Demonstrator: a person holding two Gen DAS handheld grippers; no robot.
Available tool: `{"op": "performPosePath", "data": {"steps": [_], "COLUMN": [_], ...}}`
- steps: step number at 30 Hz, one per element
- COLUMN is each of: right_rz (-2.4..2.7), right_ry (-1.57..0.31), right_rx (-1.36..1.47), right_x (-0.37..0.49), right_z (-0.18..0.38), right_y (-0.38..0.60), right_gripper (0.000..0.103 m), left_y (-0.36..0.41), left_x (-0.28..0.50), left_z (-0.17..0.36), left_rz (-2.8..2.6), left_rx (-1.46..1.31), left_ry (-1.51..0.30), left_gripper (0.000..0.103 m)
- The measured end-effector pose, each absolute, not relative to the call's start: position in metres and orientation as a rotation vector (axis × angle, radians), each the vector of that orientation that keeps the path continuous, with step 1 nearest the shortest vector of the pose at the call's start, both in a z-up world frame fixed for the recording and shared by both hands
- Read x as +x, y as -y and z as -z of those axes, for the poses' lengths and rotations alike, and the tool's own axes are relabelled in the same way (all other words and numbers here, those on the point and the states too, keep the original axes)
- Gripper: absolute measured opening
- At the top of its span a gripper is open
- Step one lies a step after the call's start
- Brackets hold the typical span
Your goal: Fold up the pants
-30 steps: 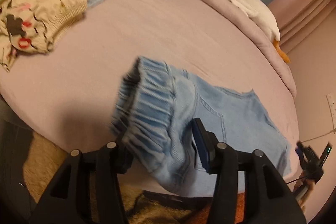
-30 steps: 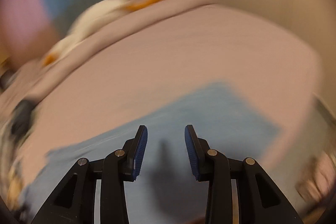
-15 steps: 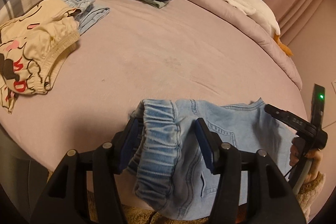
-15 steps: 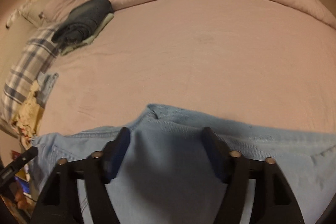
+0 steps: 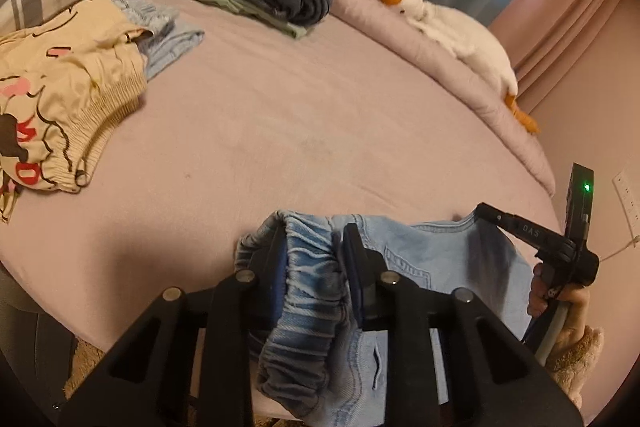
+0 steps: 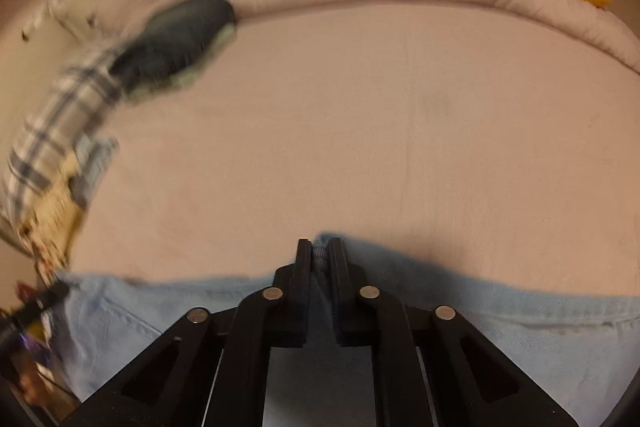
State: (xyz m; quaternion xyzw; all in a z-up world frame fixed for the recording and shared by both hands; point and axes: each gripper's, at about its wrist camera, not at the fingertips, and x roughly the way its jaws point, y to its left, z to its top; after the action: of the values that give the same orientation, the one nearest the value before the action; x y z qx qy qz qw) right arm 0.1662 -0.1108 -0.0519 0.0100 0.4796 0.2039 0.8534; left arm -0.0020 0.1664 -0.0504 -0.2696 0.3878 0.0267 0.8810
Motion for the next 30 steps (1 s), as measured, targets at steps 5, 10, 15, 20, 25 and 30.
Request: {"op": "performPosePath", "data": {"steps": [5,10,15,20,25,30], "right_rz": [-0.398,-0.401,-0.388,-0.382,-0.355,-0.148], "right_ry": [-1.053,-1.08,-1.064,-1.019,-0.91,-0.878], "right_rx": [-0.021,0.074,0.065,0.01,0.11,0.212], "right_x": [0.182,0.192,0.191,0.184,0.166,0.164], "right_z": [0.069,0.096,0.098,0.088,0.048,0.007], "right_y": [0.101,0.111,0.111,0.108,0.166,0.261], "right_gripper": [0.008,0.007,0.005,0.008,0.068,0.069], "left_y": [-0.164,-0.148,-0.151,-0.154,-0.138,-0.095], "left_x": [0.003,0.01,0.008,0.003,0.0,0.016], "left_z": [0.066,0.077,0.081,0.067,0.017,-0.02], "left_rz": [-0.11,-0.162,-0.175,-0.197,-0.295,-0.151], "left_rx": [-0.512,-0.34,-0.322,-0.339,-0.247,-0.267], "left_ry": [-0.856,-0.896,-0.906,-0.912,-0.818,-0.748], "left_gripper": [0.028,0.031,0.034,0.045,0.074,0.076]}}
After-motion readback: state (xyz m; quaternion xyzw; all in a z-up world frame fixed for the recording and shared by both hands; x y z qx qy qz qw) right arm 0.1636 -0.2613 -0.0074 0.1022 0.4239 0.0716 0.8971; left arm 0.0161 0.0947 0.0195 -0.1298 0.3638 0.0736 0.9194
